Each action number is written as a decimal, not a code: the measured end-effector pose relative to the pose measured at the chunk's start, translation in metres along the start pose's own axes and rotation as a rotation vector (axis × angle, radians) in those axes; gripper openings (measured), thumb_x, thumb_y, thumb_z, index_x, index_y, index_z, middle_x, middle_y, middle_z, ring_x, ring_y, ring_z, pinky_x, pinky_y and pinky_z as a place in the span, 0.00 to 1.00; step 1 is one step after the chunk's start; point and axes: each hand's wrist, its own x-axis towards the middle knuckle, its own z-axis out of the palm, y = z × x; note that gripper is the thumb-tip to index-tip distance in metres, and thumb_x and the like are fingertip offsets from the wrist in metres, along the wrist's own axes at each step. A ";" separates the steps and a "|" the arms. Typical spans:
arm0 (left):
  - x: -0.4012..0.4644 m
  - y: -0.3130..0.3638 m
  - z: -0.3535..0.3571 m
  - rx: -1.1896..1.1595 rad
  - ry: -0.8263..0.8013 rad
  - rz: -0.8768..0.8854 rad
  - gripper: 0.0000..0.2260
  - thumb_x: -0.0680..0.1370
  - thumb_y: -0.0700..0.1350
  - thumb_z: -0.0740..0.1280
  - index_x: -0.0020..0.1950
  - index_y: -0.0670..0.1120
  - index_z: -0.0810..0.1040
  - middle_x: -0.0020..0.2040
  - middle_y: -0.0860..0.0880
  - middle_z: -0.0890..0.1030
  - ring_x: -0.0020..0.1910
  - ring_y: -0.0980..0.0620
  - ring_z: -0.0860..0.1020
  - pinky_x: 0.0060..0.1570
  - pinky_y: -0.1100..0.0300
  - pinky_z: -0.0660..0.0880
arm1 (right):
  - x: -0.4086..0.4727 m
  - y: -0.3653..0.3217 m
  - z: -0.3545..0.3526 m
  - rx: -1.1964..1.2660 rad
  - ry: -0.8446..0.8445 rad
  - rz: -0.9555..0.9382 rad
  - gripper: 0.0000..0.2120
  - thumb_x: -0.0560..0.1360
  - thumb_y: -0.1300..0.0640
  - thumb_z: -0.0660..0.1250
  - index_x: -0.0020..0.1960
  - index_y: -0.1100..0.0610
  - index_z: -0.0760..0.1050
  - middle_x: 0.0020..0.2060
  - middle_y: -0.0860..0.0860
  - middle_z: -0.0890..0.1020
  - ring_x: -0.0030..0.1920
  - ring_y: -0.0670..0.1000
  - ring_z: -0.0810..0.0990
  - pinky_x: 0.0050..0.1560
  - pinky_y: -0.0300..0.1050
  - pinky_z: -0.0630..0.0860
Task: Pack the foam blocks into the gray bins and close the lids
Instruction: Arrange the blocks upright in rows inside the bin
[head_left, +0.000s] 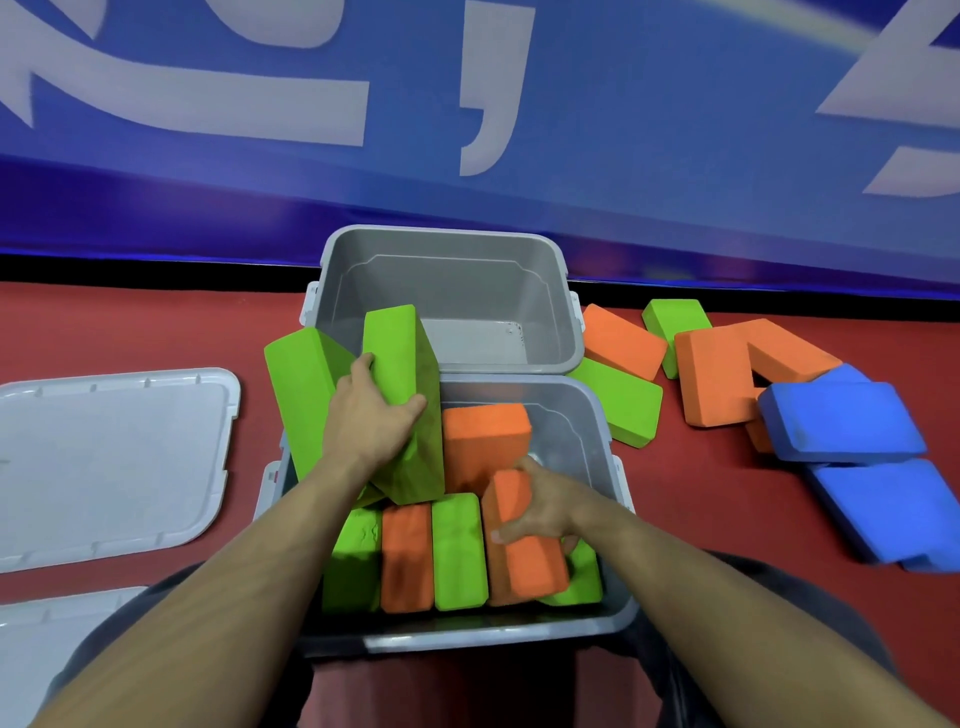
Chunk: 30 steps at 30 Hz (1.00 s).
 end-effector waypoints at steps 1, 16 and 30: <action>0.001 -0.001 0.000 0.000 -0.001 -0.001 0.41 0.73 0.55 0.74 0.80 0.44 0.60 0.71 0.38 0.71 0.68 0.38 0.72 0.69 0.46 0.70 | 0.005 0.003 0.008 -0.009 -0.004 -0.003 0.50 0.63 0.41 0.82 0.76 0.45 0.58 0.65 0.52 0.76 0.57 0.59 0.81 0.35 0.49 0.81; 0.010 -0.005 0.006 0.014 0.008 -0.002 0.41 0.72 0.56 0.74 0.79 0.48 0.59 0.72 0.41 0.70 0.69 0.40 0.71 0.70 0.46 0.69 | 0.063 0.036 0.054 -0.127 0.186 0.042 0.31 0.77 0.45 0.70 0.78 0.46 0.65 0.67 0.53 0.72 0.67 0.56 0.75 0.67 0.51 0.73; 0.009 -0.001 0.007 0.021 -0.005 0.007 0.41 0.72 0.57 0.74 0.79 0.48 0.59 0.72 0.41 0.69 0.69 0.39 0.71 0.69 0.46 0.70 | 0.054 0.066 0.043 -0.038 0.549 0.181 0.44 0.68 0.30 0.73 0.76 0.50 0.65 0.70 0.55 0.66 0.71 0.58 0.66 0.68 0.54 0.71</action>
